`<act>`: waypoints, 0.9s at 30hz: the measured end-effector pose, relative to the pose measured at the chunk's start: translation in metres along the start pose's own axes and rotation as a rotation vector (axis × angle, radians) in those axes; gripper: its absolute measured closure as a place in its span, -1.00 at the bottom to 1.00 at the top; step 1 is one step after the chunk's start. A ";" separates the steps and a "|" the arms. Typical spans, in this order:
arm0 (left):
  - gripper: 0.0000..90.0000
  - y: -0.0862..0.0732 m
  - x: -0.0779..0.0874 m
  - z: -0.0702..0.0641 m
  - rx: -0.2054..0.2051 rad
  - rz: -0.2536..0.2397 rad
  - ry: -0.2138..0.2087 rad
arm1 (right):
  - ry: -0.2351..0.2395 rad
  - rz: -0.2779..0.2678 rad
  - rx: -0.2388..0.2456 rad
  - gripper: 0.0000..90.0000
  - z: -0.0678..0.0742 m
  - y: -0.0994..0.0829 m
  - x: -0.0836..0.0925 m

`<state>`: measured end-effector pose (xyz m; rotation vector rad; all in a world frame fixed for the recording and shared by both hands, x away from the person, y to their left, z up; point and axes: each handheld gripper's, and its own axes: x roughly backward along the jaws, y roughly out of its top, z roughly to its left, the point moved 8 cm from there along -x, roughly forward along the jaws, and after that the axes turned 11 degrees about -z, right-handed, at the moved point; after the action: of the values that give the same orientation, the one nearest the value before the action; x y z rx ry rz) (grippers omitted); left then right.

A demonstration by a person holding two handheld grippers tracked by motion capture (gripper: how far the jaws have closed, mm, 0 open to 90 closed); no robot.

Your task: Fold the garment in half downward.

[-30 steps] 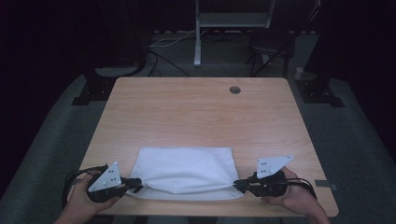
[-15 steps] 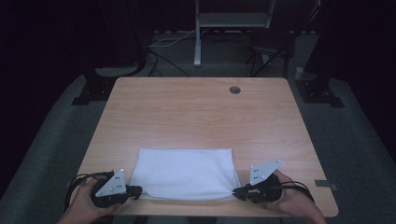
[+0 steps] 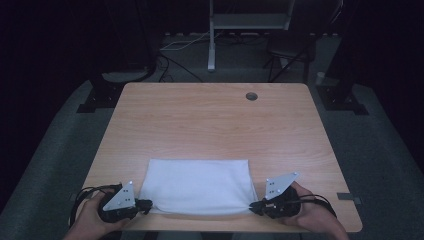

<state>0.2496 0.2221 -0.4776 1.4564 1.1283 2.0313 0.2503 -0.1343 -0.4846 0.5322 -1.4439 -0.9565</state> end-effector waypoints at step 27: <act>-0.32 0.018 0.013 0.068 0.264 -0.190 0.198 | -0.190 -0.182 -0.100 -0.27 -0.042 0.025 0.020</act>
<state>0.3097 0.2462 -0.4465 1.2255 1.6035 1.9835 0.2935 -0.1467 -0.4567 0.5158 -1.5256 -1.2448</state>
